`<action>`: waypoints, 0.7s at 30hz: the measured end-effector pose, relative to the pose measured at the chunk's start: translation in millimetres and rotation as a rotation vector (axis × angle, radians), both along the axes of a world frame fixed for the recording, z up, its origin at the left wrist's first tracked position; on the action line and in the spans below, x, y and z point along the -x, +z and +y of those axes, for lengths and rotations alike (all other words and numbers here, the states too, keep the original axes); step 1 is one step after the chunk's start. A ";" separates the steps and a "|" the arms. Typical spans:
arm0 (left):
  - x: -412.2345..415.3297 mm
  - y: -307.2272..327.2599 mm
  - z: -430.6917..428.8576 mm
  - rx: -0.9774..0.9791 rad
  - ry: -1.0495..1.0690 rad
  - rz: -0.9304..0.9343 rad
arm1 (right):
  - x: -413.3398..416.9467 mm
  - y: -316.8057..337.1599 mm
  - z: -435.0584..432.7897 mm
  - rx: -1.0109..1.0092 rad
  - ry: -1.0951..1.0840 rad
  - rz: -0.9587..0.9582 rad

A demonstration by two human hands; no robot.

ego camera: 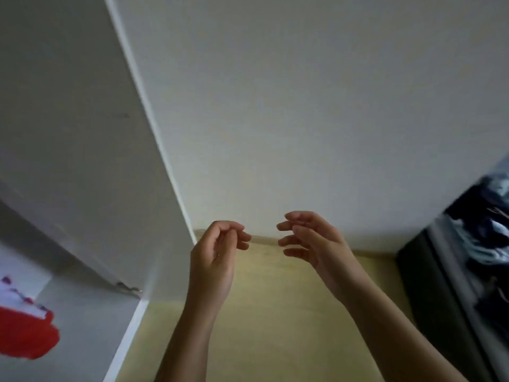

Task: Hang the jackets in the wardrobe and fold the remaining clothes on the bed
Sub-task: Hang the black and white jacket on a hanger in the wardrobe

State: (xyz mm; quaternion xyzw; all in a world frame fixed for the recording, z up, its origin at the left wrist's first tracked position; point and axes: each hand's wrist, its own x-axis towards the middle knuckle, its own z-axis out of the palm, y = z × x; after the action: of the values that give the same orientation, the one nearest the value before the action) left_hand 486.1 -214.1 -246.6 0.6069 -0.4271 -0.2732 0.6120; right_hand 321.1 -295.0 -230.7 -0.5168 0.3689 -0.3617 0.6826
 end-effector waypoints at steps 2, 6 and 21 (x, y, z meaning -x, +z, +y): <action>57.7 -1.4 -29.3 -0.032 -0.196 -0.001 | 70.0 -3.8 -8.1 -0.022 -0.141 0.004; 153.0 2.4 -83.4 -0.044 -0.475 0.006 | 184.3 -14.8 -15.0 -0.052 -0.420 -0.018; 396.6 -21.7 -301.6 -0.154 -1.138 -0.137 | 390.3 -28.1 -115.5 -0.164 -1.111 -0.112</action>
State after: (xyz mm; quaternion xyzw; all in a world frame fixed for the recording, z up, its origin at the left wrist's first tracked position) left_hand 89.6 -515.7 -268.3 0.3410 -0.7038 -0.5497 0.2936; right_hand -69.2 -410.5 -258.8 -0.1703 0.5754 -0.6639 0.4461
